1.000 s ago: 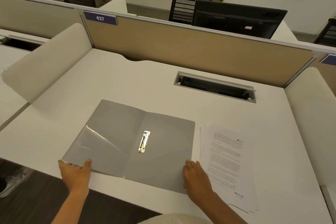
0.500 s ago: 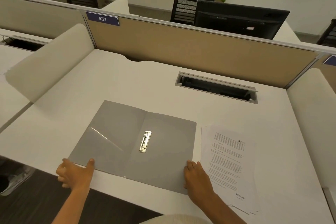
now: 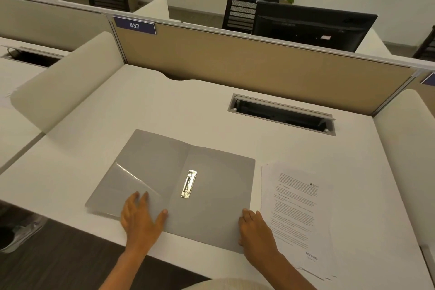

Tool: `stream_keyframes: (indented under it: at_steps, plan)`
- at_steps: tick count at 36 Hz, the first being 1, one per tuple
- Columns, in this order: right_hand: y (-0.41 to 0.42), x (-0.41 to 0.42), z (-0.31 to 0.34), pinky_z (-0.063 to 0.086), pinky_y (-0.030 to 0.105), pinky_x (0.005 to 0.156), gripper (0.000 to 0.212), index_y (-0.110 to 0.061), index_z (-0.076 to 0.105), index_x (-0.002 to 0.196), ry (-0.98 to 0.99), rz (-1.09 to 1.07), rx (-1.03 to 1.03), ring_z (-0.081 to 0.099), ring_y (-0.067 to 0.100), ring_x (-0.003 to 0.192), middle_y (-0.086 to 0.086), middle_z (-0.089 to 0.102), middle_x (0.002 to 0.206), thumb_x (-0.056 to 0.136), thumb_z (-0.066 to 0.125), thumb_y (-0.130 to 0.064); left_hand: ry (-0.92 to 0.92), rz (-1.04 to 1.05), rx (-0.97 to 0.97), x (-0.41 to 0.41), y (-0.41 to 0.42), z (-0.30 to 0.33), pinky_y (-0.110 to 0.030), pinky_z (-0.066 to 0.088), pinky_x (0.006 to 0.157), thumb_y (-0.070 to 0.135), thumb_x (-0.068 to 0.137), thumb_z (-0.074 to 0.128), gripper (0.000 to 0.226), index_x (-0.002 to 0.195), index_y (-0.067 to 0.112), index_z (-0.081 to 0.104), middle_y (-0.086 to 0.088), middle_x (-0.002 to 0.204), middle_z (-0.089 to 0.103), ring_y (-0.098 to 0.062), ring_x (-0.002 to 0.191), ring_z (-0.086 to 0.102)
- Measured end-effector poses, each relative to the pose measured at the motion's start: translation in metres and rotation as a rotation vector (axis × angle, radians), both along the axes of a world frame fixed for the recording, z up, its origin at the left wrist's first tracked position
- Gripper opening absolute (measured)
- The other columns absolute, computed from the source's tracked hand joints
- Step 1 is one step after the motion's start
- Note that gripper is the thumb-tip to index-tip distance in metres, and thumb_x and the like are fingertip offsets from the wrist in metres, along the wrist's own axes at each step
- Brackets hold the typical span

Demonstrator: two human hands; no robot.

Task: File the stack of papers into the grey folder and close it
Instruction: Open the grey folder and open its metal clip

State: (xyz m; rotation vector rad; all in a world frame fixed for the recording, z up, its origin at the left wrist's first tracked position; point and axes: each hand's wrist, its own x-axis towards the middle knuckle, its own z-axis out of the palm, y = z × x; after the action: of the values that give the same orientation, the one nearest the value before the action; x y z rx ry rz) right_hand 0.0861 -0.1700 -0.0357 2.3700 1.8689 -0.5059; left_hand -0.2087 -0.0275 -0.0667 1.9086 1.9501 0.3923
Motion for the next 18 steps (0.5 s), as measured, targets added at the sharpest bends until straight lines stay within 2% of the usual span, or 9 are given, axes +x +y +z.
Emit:
stream_keyframes:
  at_steps: [5,10,14,18]
  plan:
    - [0.0,0.0,0.001,0.065,0.043,0.074,0.088,-0.005,0.082,0.093,-0.011,0.015,0.04,0.078,0.035,0.089,0.014,0.079,0.104,0.012,0.107,-0.032,-0.027,-0.108,-0.045,0.019,-0.007,-0.005,-0.06,0.02,0.121,0.069,0.076,0.071,0.107,0.157,0.012,0.031,-0.015,0.165,0.02,-0.038,0.153,0.016]
    - [-0.001,0.0,-0.001,0.065,0.041,0.072,0.089,-0.006,0.081,0.096,-0.012,0.007,0.011,0.077,0.035,0.089,0.013,0.078,0.106,0.015,0.107,-0.033,0.01,-0.167,-0.105,0.028,-0.012,-0.01,-0.058,0.01,0.124,0.095,0.061,0.043,0.133,0.162,0.013,0.013,-0.014,0.17,0.007,-0.037,0.156,0.003]
    - [-0.001,0.002,-0.007,0.064,0.04,0.069,0.089,-0.007,0.081,0.1,-0.038,-0.009,0.009,0.077,0.034,0.09,0.011,0.078,0.109,0.019,0.107,-0.033,0.059,-0.172,-0.15,0.029,-0.012,-0.011,-0.058,0.009,0.125,0.098,0.057,0.038,0.139,0.163,0.014,0.004,-0.013,0.17,0.002,-0.038,0.157,0.0]
    - [0.002,-0.003,0.008,0.063,0.04,0.074,0.065,-0.012,0.081,0.086,-0.039,0.044,0.019,0.077,0.031,0.087,0.009,0.079,0.102,0.031,0.106,-0.034,0.086,-0.173,-0.175,0.024,-0.016,-0.01,-0.058,0.009,0.125,0.095,0.061,0.045,0.136,0.163,0.015,0.002,-0.013,0.171,0.001,-0.038,0.157,0.0]
